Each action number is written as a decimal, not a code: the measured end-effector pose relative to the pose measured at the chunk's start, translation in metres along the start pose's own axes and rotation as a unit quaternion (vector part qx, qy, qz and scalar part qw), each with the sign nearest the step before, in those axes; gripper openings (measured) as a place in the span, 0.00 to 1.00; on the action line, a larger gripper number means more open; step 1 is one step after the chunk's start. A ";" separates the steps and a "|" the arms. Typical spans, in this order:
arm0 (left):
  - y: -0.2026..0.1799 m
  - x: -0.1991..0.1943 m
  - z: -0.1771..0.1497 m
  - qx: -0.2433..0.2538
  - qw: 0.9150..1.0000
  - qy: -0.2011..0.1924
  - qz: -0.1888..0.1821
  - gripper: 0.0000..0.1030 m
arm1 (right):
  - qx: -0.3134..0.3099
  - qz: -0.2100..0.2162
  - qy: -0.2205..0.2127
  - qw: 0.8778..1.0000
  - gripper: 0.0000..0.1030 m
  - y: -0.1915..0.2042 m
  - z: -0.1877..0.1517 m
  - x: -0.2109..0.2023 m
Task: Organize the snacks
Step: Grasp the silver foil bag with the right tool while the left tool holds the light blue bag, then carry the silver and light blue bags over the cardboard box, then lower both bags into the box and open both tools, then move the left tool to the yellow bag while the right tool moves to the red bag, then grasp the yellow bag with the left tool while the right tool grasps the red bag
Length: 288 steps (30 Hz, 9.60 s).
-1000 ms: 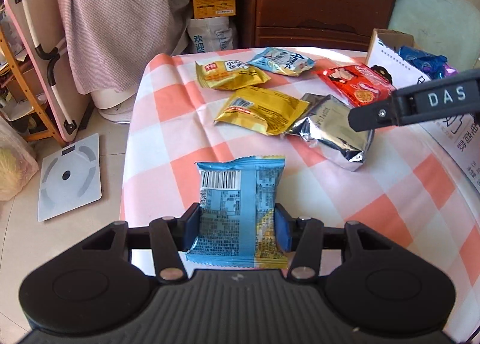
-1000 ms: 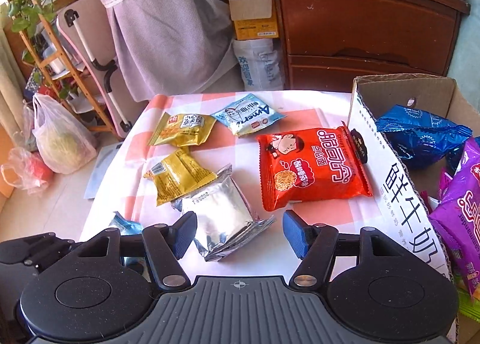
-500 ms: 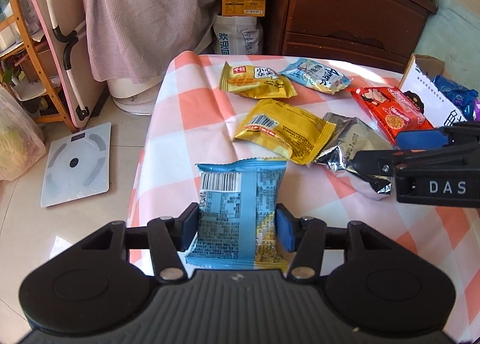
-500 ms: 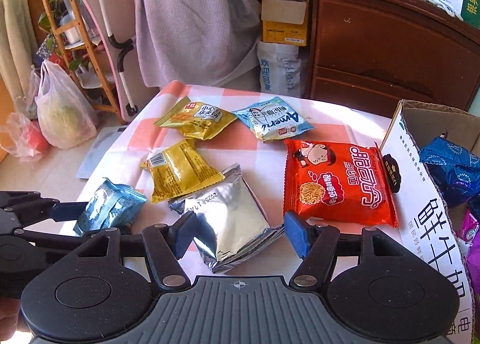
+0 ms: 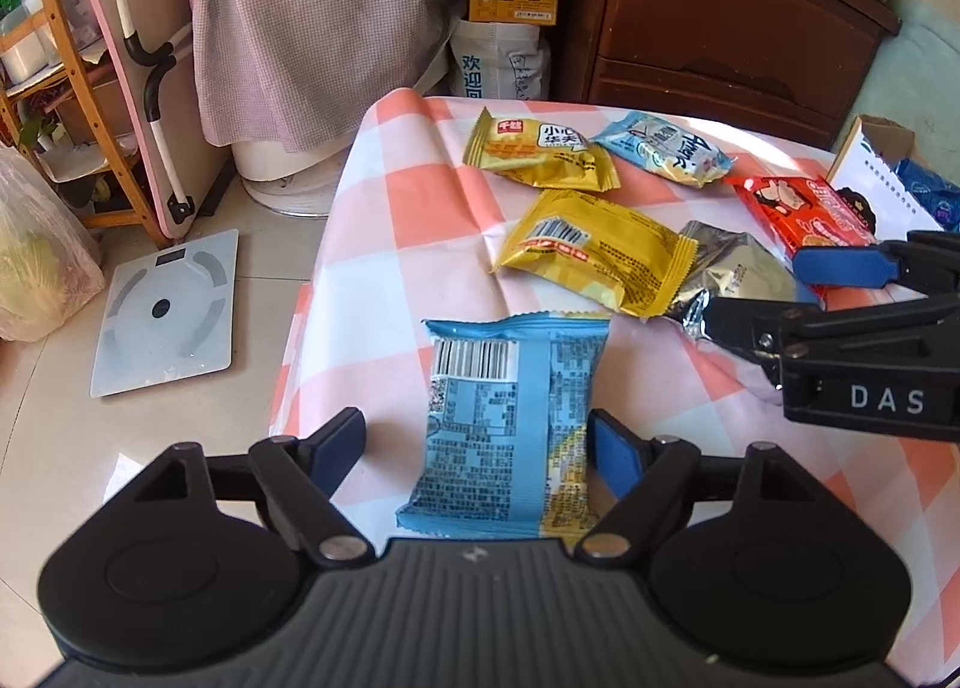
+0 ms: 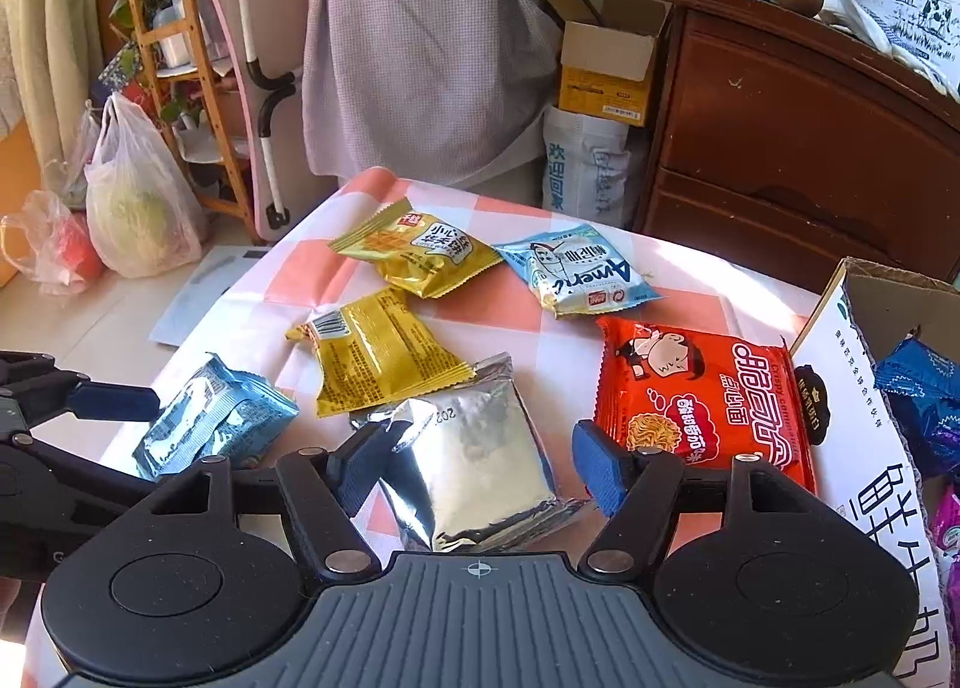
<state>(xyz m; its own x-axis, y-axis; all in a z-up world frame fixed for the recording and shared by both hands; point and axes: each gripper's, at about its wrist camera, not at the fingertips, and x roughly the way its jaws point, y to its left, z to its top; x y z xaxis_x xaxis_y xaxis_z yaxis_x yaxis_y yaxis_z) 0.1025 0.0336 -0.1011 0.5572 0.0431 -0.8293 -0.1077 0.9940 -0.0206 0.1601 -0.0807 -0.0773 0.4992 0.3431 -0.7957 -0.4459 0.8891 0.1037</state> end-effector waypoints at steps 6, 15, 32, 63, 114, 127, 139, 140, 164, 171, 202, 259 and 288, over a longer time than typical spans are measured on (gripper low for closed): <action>0.000 0.001 0.001 0.006 1.000 0.001 -0.001 0.79 | -0.018 0.017 0.034 0.999 0.57 0.003 -0.004 -0.003; 0.001 0.004 0.004 0.013 1.000 0.008 -0.003 0.83 | -0.024 0.025 0.067 0.997 0.63 0.006 -0.007 -0.008; -0.009 -0.003 0.006 0.038 0.999 -0.005 -0.024 0.47 | 0.001 -0.009 0.076 0.997 0.56 0.008 -0.012 -0.005; -0.067 -0.074 0.068 0.103 0.987 -0.119 -0.041 0.47 | 0.107 -0.085 -0.048 0.989 0.56 -0.035 -0.005 -0.114; -0.260 -0.047 0.099 0.182 0.942 -0.135 -0.249 0.76 | 0.263 -0.266 -0.042 0.926 0.68 -0.160 -0.066 -0.177; -0.186 -0.050 0.125 0.128 0.966 -0.123 -0.186 0.80 | 0.240 -0.205 -0.092 0.944 0.68 -0.134 -0.045 -0.175; -0.091 -0.020 0.145 0.065 0.987 -0.106 -0.106 0.80 | 0.180 -0.129 -0.098 0.970 0.68 -0.094 -0.017 -0.135; -0.087 -0.017 0.145 0.065 0.987 -0.106 -0.098 0.80 | 0.175 -0.123 -0.098 0.972 0.68 -0.091 -0.015 -0.130; -0.036 0.074 0.135 0.011 0.998 -0.035 -0.050 0.80 | 0.145 -0.106 -0.055 0.982 0.68 -0.073 -0.002 -0.021; -0.036 0.085 0.130 0.027 0.999 -0.030 -0.035 0.79 | 0.137 -0.099 -0.025 0.985 0.68 -0.072 -0.006 -0.001; -0.038 0.097 0.134 0.036 0.997 -0.042 -0.057 0.61 | 0.119 -0.099 -0.054 0.986 0.73 -0.071 0.017 0.003; -0.030 0.074 0.115 0.127 0.982 0.003 -0.143 0.45 | -0.022 0.018 0.071 0.997 0.95 -0.062 0.033 0.023; -0.059 0.060 0.102 0.199 0.974 -0.029 -0.105 0.19 | -0.009 -0.019 0.061 0.998 0.89 -0.060 0.003 0.012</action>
<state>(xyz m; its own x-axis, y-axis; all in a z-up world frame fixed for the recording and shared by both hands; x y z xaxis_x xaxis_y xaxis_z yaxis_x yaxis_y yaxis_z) 0.2266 -0.0117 -0.0924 0.5798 -0.1715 -0.7965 0.3347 0.9414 0.0409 0.1956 -0.1293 -0.0914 0.4222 0.2689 -0.8657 -0.4422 0.8947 0.0622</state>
